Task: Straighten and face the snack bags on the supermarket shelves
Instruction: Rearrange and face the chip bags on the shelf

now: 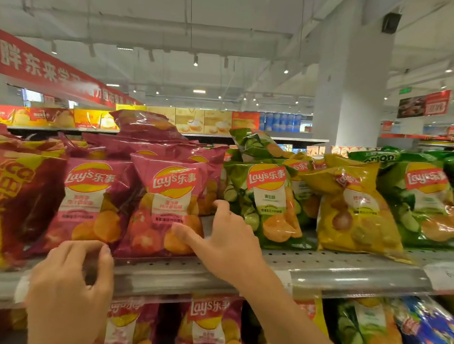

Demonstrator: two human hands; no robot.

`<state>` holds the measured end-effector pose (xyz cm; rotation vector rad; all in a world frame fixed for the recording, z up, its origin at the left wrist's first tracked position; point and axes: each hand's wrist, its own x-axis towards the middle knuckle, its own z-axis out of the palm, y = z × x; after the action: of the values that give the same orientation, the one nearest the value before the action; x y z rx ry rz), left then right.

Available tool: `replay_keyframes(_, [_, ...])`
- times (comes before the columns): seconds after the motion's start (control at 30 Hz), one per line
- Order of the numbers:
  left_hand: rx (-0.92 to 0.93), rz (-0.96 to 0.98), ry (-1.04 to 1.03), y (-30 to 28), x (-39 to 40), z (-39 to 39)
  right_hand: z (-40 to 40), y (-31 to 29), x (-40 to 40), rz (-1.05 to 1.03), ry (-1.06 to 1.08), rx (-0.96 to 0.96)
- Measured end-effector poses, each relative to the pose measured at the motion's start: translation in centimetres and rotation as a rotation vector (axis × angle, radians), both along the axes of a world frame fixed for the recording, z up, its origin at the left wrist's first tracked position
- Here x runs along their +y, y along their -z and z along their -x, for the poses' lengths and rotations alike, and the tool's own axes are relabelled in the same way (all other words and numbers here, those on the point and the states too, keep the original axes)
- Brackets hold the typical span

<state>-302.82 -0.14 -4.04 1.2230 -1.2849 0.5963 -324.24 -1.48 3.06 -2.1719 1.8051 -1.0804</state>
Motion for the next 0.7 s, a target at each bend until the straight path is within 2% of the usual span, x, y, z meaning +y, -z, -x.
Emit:
replay_keyframes(0.17, [-0.002,0.033,0.183,-1.5,1.1,7.0,5.8,0.8,2.5,0.235,-0.077,-0.224])
replay_keyframes(0.27, [-0.022,0.018,0.355,-2.2,1.6,13.8,11.5,1.2,3.8,0.29,-0.071,-0.351])
replay_keyframes(0.37, [-0.05,-0.024,0.477,-3.0,1.6,21.6,18.8,1.6,4.7,0.347,-0.023,-0.393])
replay_keyframes(0.53, [-0.016,-0.229,0.563,-4.8,0.4,33.2,31.3,1.7,5.4,0.373,0.078,-0.387])
replay_keyframes(0.7, [0.247,-0.591,0.593,-6.9,-1.9,38.7,41.0,0.9,3.8,0.447,0.24,-0.343])
